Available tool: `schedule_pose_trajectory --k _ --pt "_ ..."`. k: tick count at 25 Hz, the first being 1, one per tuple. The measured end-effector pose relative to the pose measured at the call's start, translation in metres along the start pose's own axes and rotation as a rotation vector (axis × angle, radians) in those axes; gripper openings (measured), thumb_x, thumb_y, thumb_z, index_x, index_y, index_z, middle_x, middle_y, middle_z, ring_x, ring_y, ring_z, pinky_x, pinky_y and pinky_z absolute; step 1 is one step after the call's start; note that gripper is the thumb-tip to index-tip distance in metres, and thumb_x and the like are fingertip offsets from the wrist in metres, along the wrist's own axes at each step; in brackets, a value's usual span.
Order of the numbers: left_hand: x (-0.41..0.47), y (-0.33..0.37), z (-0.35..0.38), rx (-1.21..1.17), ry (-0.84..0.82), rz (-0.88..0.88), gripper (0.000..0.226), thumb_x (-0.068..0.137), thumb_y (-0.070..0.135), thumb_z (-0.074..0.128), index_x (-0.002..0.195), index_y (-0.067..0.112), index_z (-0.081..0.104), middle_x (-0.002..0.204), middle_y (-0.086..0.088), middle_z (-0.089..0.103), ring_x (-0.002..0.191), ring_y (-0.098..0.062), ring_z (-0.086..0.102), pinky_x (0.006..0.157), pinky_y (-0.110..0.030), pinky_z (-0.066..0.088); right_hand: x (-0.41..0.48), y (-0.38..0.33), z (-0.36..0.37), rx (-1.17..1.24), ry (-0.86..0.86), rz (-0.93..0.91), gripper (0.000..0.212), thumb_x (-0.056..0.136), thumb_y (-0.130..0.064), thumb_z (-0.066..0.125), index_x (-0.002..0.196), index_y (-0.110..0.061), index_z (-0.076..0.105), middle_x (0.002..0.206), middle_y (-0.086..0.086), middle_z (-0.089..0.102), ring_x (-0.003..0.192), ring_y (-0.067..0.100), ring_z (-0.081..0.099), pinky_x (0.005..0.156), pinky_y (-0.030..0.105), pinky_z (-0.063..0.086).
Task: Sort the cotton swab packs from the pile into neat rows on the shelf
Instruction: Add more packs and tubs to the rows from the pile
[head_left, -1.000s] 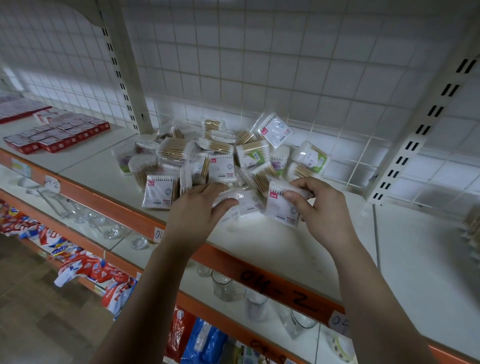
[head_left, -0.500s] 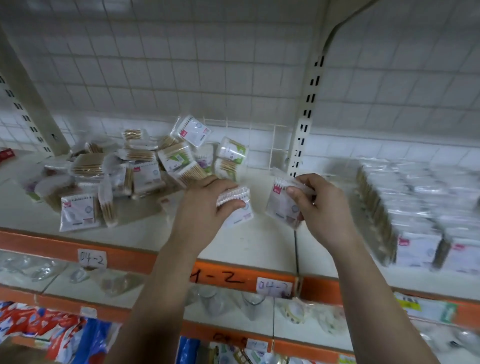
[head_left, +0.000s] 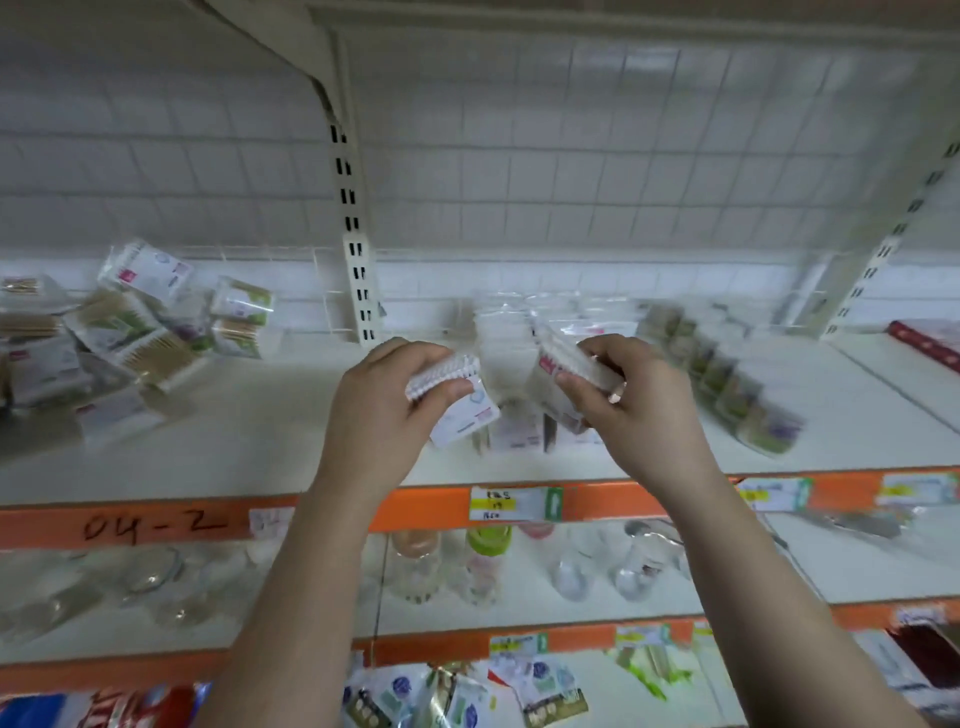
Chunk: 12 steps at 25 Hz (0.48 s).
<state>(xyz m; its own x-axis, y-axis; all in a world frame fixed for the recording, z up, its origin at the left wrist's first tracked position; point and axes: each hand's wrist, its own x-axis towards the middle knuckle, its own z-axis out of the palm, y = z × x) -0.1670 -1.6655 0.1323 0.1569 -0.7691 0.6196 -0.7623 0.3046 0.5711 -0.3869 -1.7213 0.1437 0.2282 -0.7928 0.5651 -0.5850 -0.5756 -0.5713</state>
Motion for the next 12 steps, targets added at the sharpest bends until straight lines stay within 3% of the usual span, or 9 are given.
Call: schedule_pose_trajectory --k 7,12 --pt "-0.013 0.075 0.074 -0.073 -0.047 0.028 0.025 0.079 0.038 0.066 0.097 0.020 0.069 0.090 0.011 0.063 0.085 -0.007 0.059 0.075 -0.021 0.044 -0.015 0.063 -0.087 -0.142 -0.026 -0.117 0.024 0.082 -0.030 0.057 0.098 -0.014 0.064 0.087 -0.008 0.055 0.081 0.010 0.048 0.067 0.020 0.030" --pt "0.001 0.097 0.094 -0.077 -0.061 0.049 0.026 0.081 0.034 0.072 0.099 0.015 0.069 0.091 0.009 0.063 0.084 -0.004 0.057 0.074 -0.010 0.039 0.001 0.094 -0.111 -0.173 -0.067 -0.122 0.015 0.086 -0.018 0.064 0.099 -0.012 0.064 0.087 -0.002 0.058 0.080 0.014 0.048 0.065 0.021 0.028"
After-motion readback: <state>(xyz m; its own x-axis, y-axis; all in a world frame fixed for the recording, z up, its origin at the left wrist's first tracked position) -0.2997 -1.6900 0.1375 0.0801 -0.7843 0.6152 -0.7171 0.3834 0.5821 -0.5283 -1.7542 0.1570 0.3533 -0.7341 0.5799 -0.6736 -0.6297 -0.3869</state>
